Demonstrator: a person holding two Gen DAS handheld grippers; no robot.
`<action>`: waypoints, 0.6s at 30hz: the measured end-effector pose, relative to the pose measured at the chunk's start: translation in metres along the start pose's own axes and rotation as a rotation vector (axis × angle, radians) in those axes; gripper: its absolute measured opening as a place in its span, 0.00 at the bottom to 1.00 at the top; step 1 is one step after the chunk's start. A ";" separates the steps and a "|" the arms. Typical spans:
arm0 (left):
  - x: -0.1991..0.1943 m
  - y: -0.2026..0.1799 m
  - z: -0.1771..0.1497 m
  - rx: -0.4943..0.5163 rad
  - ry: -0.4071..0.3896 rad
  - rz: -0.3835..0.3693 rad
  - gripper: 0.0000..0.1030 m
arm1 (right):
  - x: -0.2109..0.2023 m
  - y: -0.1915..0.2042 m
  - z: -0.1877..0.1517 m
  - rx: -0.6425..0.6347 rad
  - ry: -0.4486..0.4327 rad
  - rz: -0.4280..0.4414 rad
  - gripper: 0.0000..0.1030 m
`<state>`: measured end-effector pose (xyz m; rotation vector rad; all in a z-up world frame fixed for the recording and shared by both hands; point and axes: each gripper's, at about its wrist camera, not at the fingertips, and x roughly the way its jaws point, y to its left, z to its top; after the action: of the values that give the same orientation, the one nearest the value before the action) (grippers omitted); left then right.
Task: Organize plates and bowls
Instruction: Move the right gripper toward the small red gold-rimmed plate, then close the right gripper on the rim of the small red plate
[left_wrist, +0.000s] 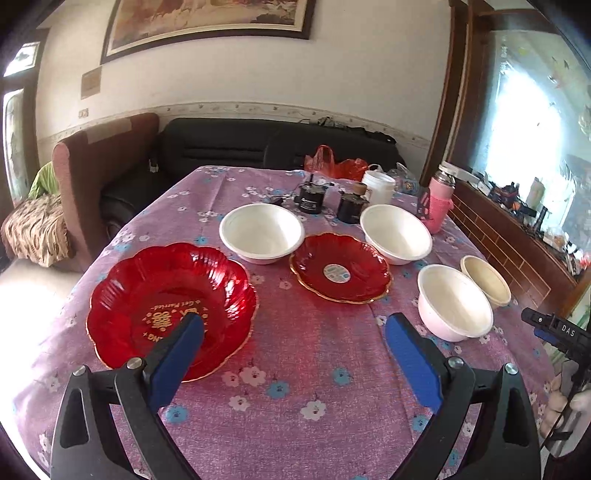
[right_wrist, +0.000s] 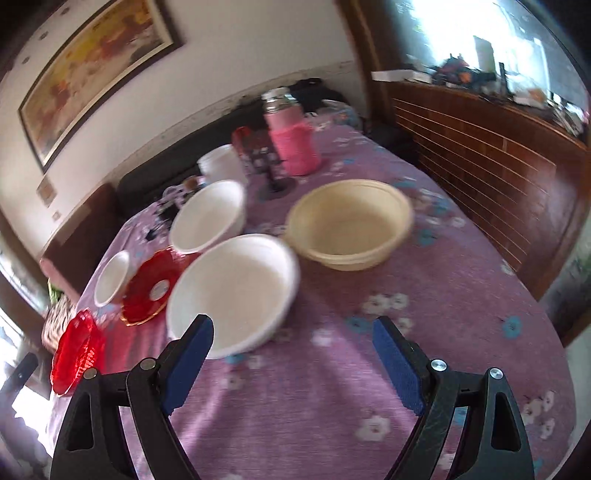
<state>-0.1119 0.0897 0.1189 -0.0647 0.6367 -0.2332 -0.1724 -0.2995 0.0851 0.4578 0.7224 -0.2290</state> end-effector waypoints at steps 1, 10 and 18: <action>0.000 -0.002 -0.001 0.003 0.002 -0.001 0.96 | -0.001 -0.006 -0.001 0.008 -0.002 -0.007 0.88; -0.010 0.006 0.006 -0.030 0.000 0.025 0.96 | 0.003 -0.011 -0.007 0.010 0.021 0.034 0.88; -0.012 0.016 0.016 -0.085 0.012 -0.004 0.96 | 0.007 0.071 -0.003 -0.114 0.047 0.208 0.88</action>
<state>-0.1083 0.1082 0.1366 -0.1469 0.6582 -0.2108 -0.1436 -0.2362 0.1011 0.4269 0.7245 0.0186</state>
